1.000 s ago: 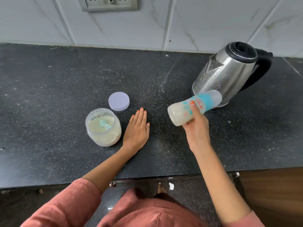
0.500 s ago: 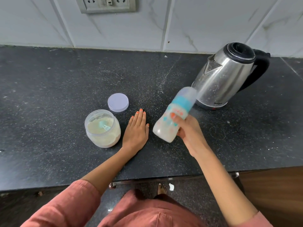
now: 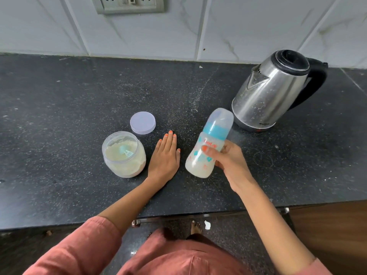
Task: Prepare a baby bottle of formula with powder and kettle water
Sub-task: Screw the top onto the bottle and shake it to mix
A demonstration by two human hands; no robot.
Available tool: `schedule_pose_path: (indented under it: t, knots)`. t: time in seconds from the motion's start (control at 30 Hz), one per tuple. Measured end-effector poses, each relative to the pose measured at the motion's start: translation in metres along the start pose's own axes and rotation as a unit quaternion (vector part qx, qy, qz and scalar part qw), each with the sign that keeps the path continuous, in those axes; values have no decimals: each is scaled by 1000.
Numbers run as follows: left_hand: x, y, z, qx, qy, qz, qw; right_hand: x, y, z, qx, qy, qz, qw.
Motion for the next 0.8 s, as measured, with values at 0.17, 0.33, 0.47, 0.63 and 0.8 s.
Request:
schedule_pose_path:
  t: [0.17,0.33,0.47,0.63,0.8]
  knots:
    - [1,-1,1,-5,2,5,1000,-15,-6,-8,-280,-36,78,956]
    - [0,-2,1,1,1,-7,1000,-1,4,3,-1,2,2,1000]
    - [1,-2,1,1,0,0,1000,-6,-4,-9,-134,-40,32,990]
    - [0,0,1,-8,3,0,1000,-7,-5,-15,-221,-64,67,971]
    - [0,-1,1,3,2,-8,1000,6,3,-1,33,-20,-10,999]
Point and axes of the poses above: each hand's wrist, its own x-axis away from the middle knuckle, its own y-axis out of the palm, z = x × y, the point moved 3 cm from there along -x, towards the middle knuckle, and after that the axes turned 8 degrees about y, right-handed, at the moved point
